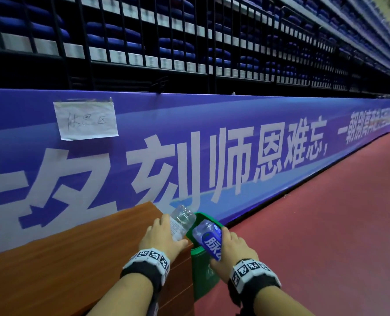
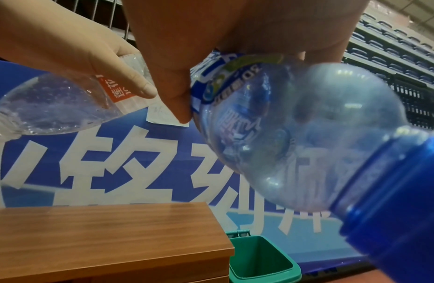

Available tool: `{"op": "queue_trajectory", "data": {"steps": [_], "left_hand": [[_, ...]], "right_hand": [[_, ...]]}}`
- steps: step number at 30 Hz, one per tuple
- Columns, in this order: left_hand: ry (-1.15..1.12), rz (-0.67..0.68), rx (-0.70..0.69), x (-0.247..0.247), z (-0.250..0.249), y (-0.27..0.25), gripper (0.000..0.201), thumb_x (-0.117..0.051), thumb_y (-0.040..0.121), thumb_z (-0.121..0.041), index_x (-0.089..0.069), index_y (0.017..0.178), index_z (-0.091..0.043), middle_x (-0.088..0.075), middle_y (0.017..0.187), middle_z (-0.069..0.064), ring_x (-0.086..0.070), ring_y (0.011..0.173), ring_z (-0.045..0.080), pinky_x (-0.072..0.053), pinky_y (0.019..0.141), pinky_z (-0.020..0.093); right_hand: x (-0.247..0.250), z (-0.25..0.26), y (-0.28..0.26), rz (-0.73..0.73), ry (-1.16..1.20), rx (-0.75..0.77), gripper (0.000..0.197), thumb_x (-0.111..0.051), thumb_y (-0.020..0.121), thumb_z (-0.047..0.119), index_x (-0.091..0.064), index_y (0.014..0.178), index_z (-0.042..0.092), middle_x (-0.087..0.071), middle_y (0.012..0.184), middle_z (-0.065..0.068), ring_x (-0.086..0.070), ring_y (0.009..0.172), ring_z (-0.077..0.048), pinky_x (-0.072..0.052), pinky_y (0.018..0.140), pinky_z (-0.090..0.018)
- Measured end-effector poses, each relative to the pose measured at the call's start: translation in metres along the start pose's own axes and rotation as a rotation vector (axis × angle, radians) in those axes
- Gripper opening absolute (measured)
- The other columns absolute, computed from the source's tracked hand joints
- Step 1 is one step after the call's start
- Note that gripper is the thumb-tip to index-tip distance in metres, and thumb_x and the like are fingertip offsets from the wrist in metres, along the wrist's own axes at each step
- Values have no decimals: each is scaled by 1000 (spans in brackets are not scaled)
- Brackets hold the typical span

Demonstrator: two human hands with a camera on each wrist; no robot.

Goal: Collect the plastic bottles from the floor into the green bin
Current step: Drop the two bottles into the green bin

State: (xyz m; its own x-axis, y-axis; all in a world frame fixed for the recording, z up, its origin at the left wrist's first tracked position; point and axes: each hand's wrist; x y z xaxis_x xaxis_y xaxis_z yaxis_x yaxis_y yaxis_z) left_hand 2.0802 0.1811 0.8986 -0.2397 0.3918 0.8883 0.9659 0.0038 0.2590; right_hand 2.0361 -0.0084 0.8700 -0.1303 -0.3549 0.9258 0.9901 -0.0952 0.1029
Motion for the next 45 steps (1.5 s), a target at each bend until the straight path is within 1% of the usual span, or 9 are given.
{"op": "queue_trajectory", "data": {"steps": [8, 13, 21, 24, 27, 32, 37, 41, 45], "left_hand": [[-16, 33, -17, -54, 5, 141, 78, -73, 72, -57, -35, 132, -26, -51, 127, -2, -53, 115, 20, -52, 88, 34], [-32, 48, -58, -85, 0, 249, 73, -74, 71, -56, -38, 126, -26, -52, 123, -2, -56, 108, 19, -54, 86, 34], [-26, 129, -41, -164, -20, 385, 79, -73, 66, -62, -36, 126, -27, -54, 121, -1, -58, 107, 22, -54, 86, 39], [-33, 137, 7, -191, -29, 434, 79, -73, 63, -62, -37, 124, -27, -53, 120, -1, -57, 106, 23, -54, 87, 39], [-9, 93, 88, -209, -37, 483, 84, -74, 66, -59, -35, 130, -23, -51, 125, 3, -54, 114, 25, -50, 90, 38], [-44, 58, 301, -222, -45, 559, 106, -83, 61, -39, -19, 142, -16, -44, 136, 13, -48, 122, 32, -47, 97, 41], [-70, 11, 413, -229, -33, 606, 109, -82, 64, -19, -7, 143, -21, -37, 136, 15, -44, 124, 36, -46, 100, 43], [-65, -44, 469, -236, -2, 644, 93, -80, 67, -22, -17, 136, -18, -42, 130, 13, -50, 116, 33, -50, 92, 41], [-99, 6, 533, -253, 25, 683, 74, -76, 73, -34, -27, 127, -20, -54, 108, 10, -59, 90, 28, -51, 71, 36]], "right_hand": [[-13, -7, 143, 14, -39, 5, 88, -62, 83, 46, -14, 152, 18, -42, 140, -1, -43, 127, -23, -47, 98, -40], [-8, -11, 243, -24, -87, -10, 89, -62, 84, 47, -13, 152, 18, -42, 139, -2, -43, 128, -24, -47, 98, -40], [-25, -60, 381, -5, -54, -108, 83, -62, 83, 44, -19, 149, 19, -43, 136, -1, -45, 126, -25, -46, 96, -40], [-35, -83, 442, -1, -47, -98, 76, -63, 82, 45, -26, 143, 20, -42, 131, -1, -48, 121, -25, -49, 92, -39], [-43, -102, 509, -9, -33, -50, 74, -65, 81, 45, -28, 140, 19, -38, 126, -2, -51, 118, -26, -51, 89, -40], [-44, -115, 623, 54, -1, 63, 97, -65, 83, 47, -5, 155, 21, -36, 143, -2, -48, 127, -26, -48, 95, -42], [-60, -101, 703, 108, -24, 164, 95, -66, 84, 46, -7, 154, 20, -39, 140, -4, -52, 123, -27, -50, 92, -40], [-94, -82, 753, 164, -18, 234, 94, -69, 82, 47, -11, 152, 20, -42, 136, -4, -55, 119, -26, -54, 90, -40], [-122, -76, 790, 206, 25, 188, 93, -68, 82, 48, -12, 151, 19, -43, 136, -6, -54, 120, -28, -52, 93, -41]]}}
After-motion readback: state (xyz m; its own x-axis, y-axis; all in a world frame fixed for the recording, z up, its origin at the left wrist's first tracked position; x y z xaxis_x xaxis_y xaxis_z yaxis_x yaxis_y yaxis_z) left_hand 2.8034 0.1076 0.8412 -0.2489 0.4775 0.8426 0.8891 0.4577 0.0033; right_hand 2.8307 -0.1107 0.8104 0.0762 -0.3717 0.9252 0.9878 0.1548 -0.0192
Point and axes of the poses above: each hand's wrist, its own y-axis towards the middle knuckle, its own x-axis out of the back of the hand, z = x × y
